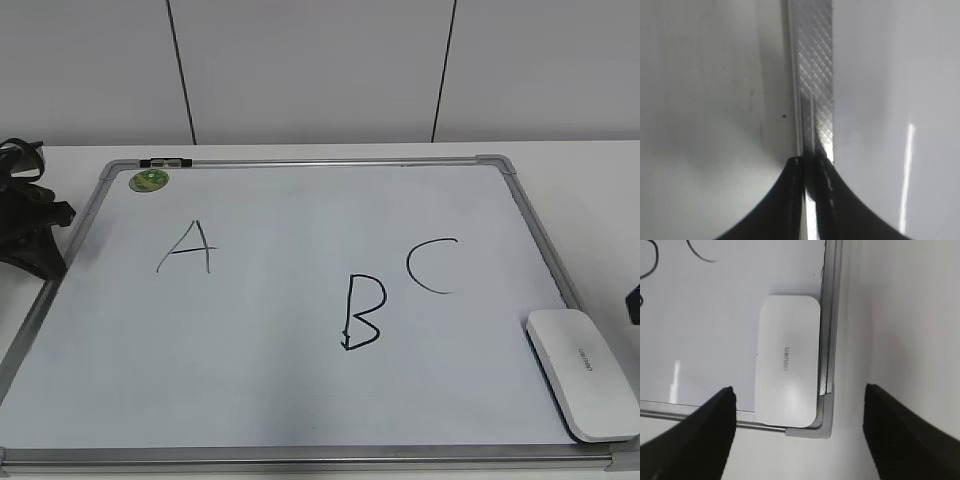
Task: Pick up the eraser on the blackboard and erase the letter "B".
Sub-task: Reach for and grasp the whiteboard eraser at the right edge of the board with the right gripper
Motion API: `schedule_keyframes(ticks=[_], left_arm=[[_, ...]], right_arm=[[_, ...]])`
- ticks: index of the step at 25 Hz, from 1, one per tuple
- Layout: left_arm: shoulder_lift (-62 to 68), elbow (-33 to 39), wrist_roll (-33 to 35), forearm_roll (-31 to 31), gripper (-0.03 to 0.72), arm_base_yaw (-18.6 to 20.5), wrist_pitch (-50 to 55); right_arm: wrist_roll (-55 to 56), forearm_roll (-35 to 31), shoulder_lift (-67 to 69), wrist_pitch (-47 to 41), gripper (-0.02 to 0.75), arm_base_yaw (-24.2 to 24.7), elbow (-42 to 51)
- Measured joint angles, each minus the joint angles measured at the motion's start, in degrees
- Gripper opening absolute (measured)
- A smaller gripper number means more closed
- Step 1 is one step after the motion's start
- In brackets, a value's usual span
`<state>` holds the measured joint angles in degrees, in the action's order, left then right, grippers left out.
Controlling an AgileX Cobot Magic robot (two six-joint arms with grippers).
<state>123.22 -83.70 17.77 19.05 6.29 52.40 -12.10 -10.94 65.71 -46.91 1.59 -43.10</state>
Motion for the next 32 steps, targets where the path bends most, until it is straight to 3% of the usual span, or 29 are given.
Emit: schedule_keyframes(ticks=[8,15,32], left_arm=[[0.00,0.00,0.00,-0.10,0.032,0.00,-0.01],[0.00,0.00,-0.10,-0.10,0.032,0.00,0.03],[0.00,0.00,-0.10,-0.10,0.032,0.00,0.03]], right_arm=[[-0.91,-1.30,10.74,0.99,0.587,-4.46,-0.16],[12.10,9.76,19.21,4.00,0.587,-10.99,-0.16],[15.41,9.54,28.94,9.68,0.624,-11.39,-2.04]])
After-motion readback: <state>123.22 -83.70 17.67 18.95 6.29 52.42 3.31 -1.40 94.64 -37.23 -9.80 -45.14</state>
